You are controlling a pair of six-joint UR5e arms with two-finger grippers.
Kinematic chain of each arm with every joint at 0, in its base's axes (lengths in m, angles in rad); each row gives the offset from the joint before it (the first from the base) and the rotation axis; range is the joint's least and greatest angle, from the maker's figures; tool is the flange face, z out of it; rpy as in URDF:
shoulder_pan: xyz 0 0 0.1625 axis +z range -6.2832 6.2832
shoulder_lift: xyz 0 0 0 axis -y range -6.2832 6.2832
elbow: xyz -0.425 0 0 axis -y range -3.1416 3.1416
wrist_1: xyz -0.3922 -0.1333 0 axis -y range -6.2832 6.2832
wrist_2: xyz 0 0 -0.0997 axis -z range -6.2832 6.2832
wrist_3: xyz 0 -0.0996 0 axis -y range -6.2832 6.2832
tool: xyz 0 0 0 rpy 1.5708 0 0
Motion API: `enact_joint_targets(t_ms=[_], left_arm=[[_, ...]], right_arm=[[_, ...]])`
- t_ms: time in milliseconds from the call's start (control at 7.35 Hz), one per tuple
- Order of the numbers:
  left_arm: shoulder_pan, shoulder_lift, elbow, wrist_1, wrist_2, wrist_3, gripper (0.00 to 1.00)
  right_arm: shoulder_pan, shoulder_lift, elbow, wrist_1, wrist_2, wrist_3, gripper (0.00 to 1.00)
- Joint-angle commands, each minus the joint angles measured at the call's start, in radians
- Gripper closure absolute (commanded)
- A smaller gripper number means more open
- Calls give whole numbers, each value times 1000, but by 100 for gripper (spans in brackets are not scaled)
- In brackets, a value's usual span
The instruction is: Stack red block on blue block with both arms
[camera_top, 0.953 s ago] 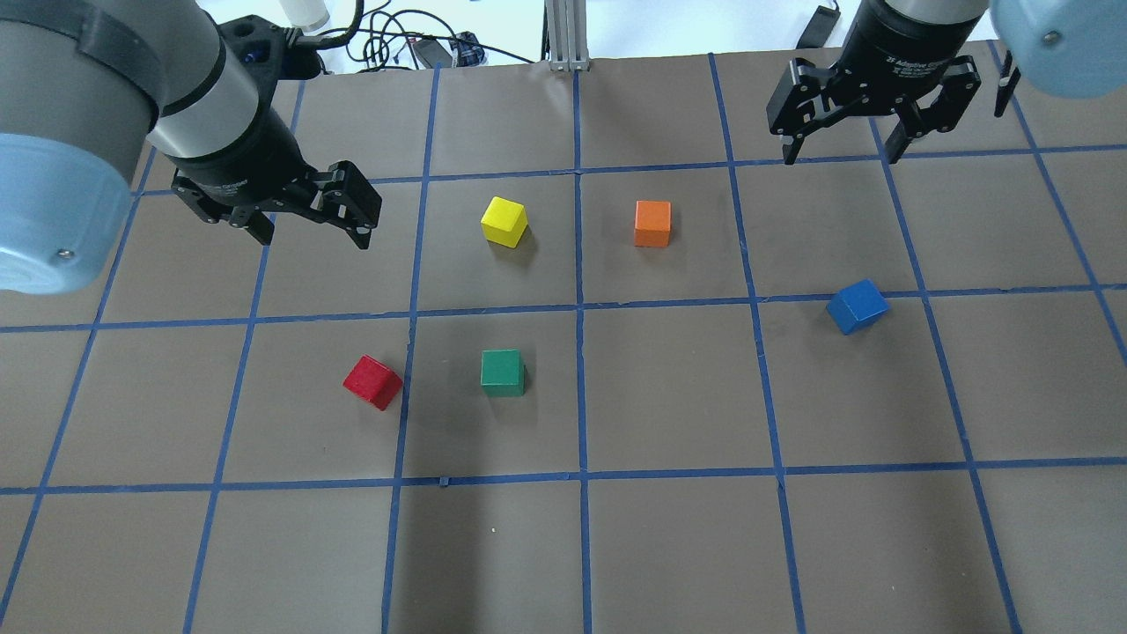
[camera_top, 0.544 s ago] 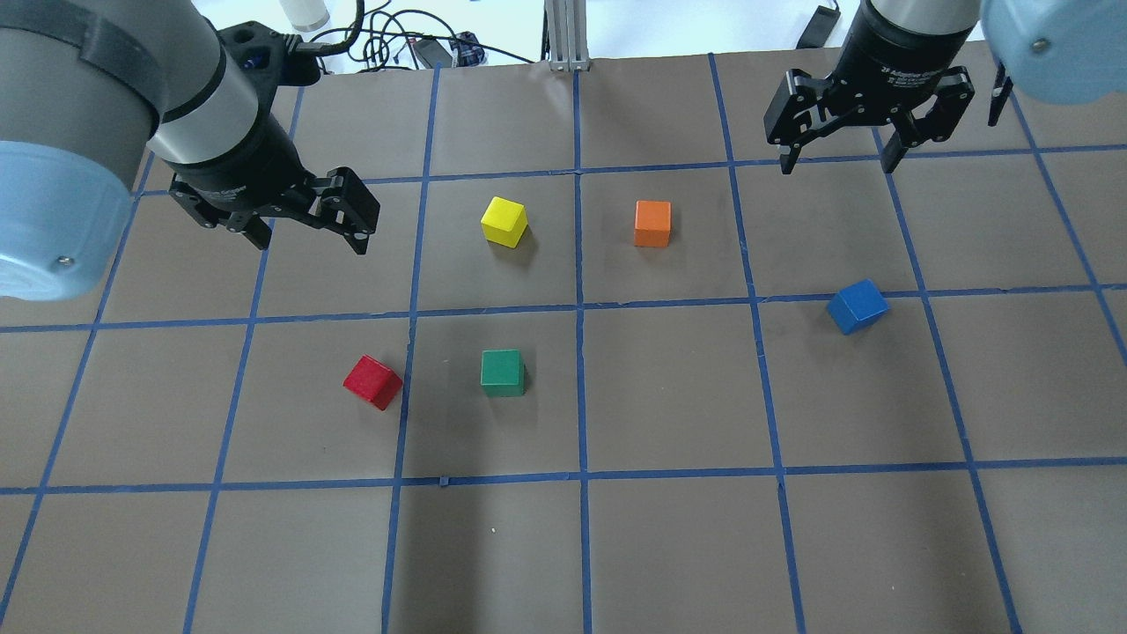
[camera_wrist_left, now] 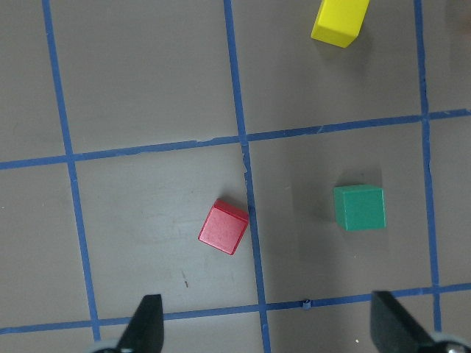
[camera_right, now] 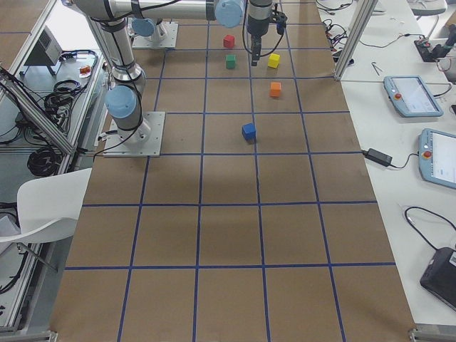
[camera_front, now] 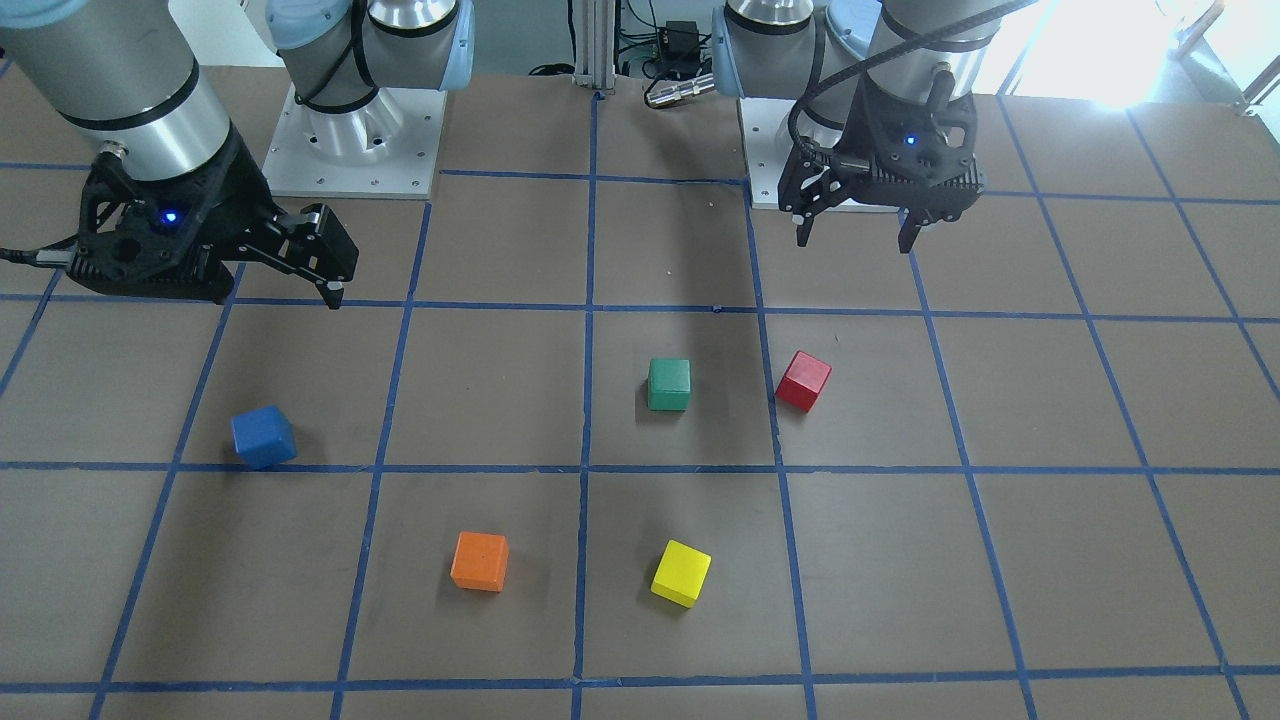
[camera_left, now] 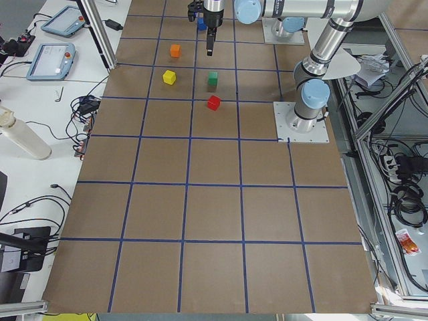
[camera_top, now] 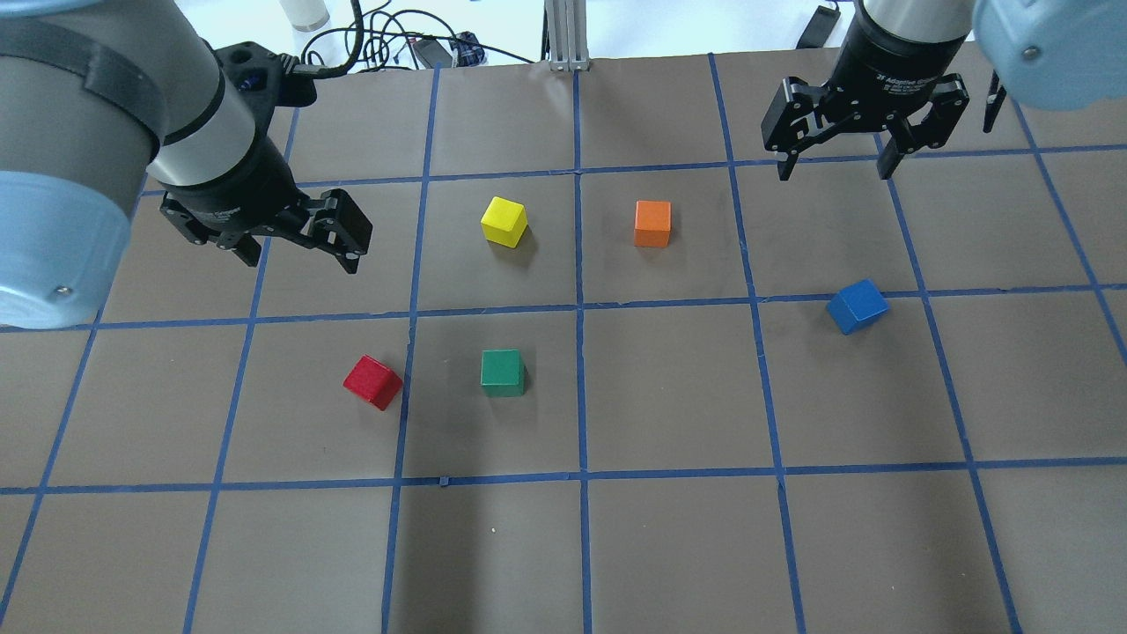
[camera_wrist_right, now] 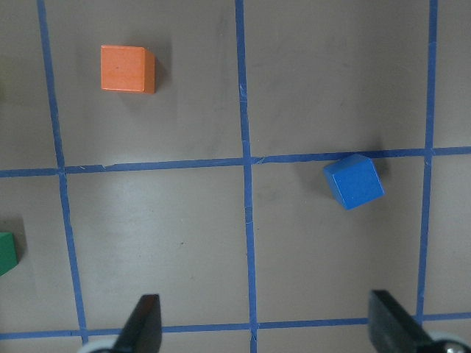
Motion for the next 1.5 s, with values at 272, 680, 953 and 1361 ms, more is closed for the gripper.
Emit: enact_joint_targets(t_ms=[272, 680, 953, 1361], left_arm=[[-1, 7, -33, 10, 4, 13, 0], [-2, 5, -33, 10, -28, 54, 0], [-2, 15, -27, 8, -73, 39, 0], [-1, -1, -15, 8, -65, 40, 0]], right_arm=[[0, 1, 5, -12, 1, -4, 0], [0, -1, 5, -3, 0, 2, 0], [0, -1, 5, -9, 0, 6, 0], [0, 11, 5, -10, 12, 9, 0]])
